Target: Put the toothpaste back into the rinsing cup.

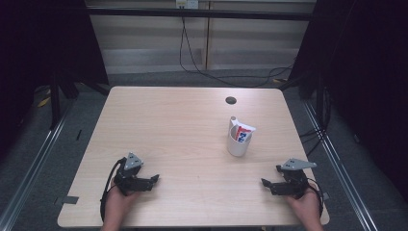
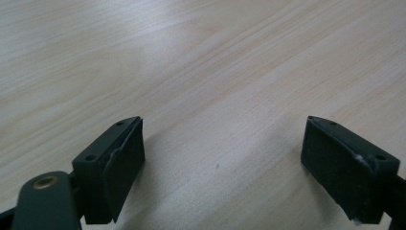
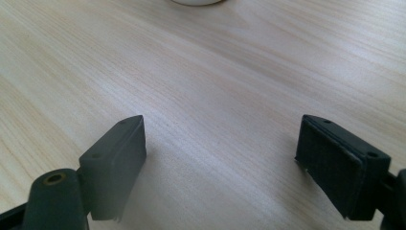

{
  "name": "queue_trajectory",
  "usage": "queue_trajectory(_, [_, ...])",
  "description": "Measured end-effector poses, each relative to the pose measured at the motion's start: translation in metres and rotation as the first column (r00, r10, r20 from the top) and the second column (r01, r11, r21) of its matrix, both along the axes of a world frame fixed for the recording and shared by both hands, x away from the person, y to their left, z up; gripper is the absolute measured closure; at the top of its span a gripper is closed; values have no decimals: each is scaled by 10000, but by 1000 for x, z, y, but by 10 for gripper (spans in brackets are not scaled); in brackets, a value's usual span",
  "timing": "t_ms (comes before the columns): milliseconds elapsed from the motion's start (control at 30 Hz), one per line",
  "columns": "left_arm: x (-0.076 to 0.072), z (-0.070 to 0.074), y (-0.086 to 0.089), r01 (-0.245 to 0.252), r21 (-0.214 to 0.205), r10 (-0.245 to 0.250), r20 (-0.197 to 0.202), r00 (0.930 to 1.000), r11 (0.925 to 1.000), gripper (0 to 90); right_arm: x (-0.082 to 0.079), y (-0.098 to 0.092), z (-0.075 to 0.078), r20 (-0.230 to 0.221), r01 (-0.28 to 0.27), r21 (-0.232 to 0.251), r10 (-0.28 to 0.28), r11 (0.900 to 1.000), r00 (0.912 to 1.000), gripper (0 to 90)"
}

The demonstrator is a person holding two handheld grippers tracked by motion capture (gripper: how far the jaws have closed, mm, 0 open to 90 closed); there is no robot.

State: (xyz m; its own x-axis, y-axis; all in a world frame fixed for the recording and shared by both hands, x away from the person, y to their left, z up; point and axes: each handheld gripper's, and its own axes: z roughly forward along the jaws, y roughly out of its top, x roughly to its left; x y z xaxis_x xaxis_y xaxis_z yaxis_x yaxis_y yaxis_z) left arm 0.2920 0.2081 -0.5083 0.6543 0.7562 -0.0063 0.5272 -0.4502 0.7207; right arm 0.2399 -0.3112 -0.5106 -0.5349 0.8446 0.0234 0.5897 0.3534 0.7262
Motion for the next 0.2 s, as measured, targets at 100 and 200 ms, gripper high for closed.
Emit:
queue_trajectory(100, [0,0,0,-1,0,1,-4,10000,10000,149,0,0,0,2,-1,-2,1,10000,10000,169])
queue_trajectory(200, [0,0,0,2,3,-2,-5,10000,10000,149,0,0,0,2,0,-2,0,10000,10000,169])
